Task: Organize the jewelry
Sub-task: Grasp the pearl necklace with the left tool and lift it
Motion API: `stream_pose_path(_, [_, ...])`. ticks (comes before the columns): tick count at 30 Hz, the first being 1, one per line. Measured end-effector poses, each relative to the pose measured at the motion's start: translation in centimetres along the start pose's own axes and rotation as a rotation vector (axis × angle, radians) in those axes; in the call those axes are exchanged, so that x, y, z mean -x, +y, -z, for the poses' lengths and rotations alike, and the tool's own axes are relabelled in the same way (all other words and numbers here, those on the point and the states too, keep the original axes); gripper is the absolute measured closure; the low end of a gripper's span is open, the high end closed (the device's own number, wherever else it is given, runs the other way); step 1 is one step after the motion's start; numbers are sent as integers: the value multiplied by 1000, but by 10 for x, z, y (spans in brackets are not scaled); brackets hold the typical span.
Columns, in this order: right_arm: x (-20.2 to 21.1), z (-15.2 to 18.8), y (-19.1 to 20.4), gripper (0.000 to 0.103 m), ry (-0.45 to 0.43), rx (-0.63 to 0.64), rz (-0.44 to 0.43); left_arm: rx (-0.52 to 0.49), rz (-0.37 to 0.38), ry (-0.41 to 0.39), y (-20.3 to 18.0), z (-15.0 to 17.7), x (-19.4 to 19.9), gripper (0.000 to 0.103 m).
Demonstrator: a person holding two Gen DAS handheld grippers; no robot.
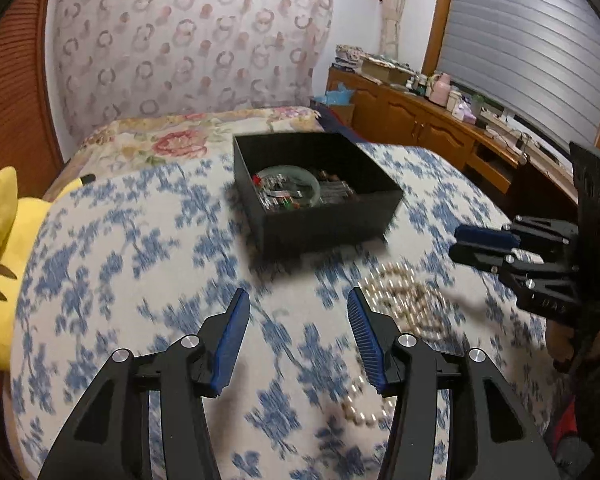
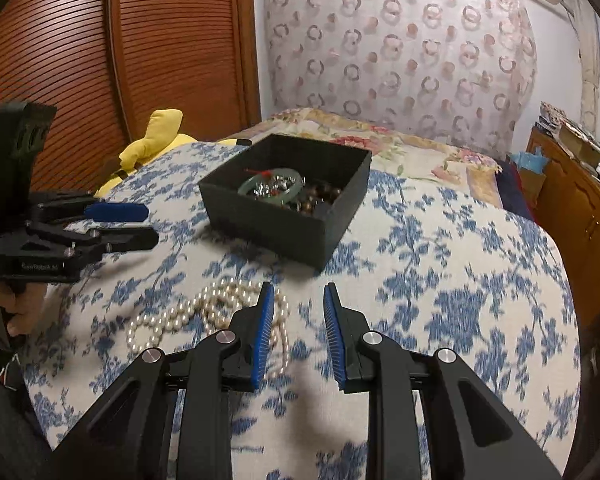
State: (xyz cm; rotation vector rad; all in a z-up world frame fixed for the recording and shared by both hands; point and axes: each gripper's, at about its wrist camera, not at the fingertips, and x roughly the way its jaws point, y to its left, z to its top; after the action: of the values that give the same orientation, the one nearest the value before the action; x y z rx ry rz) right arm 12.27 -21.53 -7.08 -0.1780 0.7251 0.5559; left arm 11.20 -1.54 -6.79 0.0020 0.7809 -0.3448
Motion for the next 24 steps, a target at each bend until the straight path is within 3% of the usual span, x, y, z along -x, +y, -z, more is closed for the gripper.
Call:
stream_pose_path(13, [15, 28, 8, 75, 20, -13, 3, -66, 52, 60, -39, 31, -5, 55])
stream_pose_path(17, [14, 31, 7, 75, 24, -21, 4, -99, 31, 81, -50, 32, -15, 55])
stream_pose_path(24, [13, 33, 6, 75, 27, -24, 0, -108, 16, 110, -54, 34, -24, 66])
